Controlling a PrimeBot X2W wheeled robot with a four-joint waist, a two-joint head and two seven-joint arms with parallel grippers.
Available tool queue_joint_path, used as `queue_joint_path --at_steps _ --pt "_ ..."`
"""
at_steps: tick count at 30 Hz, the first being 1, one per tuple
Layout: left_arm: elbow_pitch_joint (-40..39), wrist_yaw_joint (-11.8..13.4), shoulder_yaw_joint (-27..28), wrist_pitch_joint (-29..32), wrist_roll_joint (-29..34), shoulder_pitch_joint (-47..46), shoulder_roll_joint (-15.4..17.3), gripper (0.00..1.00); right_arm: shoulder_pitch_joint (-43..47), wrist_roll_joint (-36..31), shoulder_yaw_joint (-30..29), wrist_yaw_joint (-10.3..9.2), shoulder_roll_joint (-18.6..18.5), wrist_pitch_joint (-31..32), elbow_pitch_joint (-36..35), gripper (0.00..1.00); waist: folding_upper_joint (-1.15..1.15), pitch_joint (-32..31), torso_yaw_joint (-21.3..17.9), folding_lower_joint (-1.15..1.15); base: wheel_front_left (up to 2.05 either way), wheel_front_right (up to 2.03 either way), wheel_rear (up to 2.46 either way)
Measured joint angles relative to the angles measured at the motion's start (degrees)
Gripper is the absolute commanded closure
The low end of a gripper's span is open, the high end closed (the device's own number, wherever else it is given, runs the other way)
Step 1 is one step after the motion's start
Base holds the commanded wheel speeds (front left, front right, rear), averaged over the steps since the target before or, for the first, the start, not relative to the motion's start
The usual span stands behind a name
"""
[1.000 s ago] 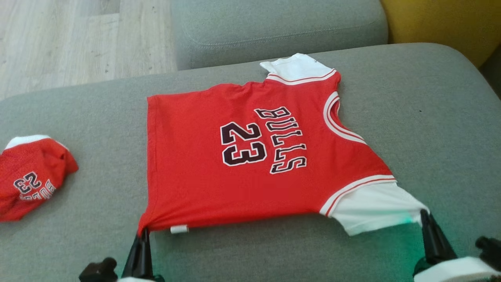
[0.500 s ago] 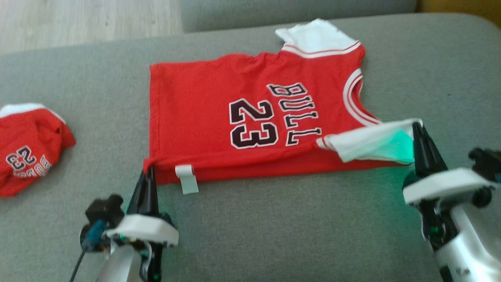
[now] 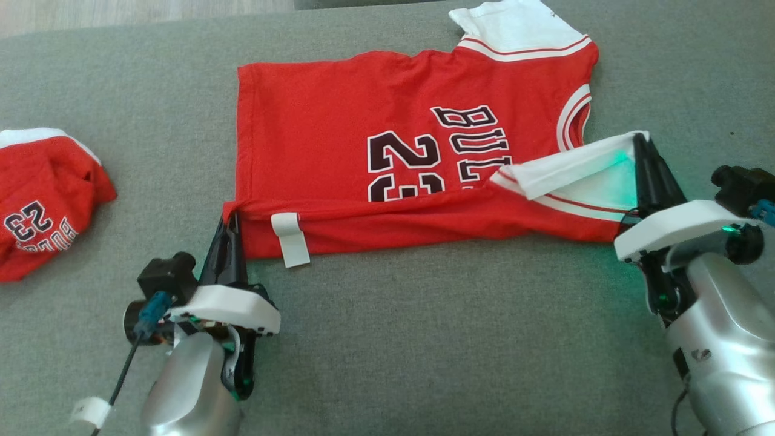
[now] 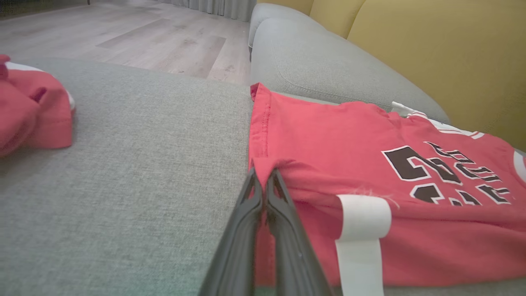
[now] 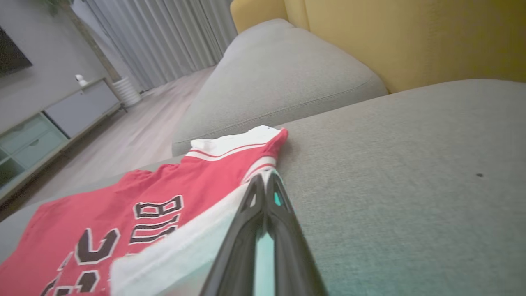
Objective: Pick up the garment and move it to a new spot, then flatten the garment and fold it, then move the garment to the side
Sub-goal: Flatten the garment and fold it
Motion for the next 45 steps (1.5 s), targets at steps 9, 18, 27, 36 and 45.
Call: queue_joint_path --at_steps 9,18,27,36,45 --pt "-4.6 4.0 0.7 0.0 3.3 3.0 -0.1 0.00 1.3 -17.9 -7.9 0.00 1.7 -0.4 -5.6 0.00 0.00 -2.3 0.1 -0.01 0.00 0.00 0.00" --pt "-8.2 5.4 0.5 0.0 5.5 15.9 0.0 0.00 17.6 -24.9 -11.1 0.00 7.7 -0.5 -7.6 0.00 0.00 -8.1 0.6 -0.02 0.00 0.00 0.00" --pt "-11.4 6.0 0.2 0.0 5.5 24.2 0.2 0.00 24.2 -25.5 -11.6 0.00 9.6 -0.5 -7.4 0.00 0.00 -13.1 1.0 -0.03 0.00 0.00 0.00" --pt "-11.4 5.8 -0.1 0.0 4.8 24.0 0.3 0.00 24.4 -25.5 -11.7 0.00 9.7 -0.4 -7.2 0.00 0.00 -12.3 0.8 -0.02 0.00 0.00 0.00" --pt "-7.0 2.8 0.1 0.0 2.9 11.4 0.3 0.00 17.7 -24.4 -12.0 0.00 9.5 -0.5 -8.9 0.00 0.00 -6.0 0.3 0.00 0.00 0.00 0.00"
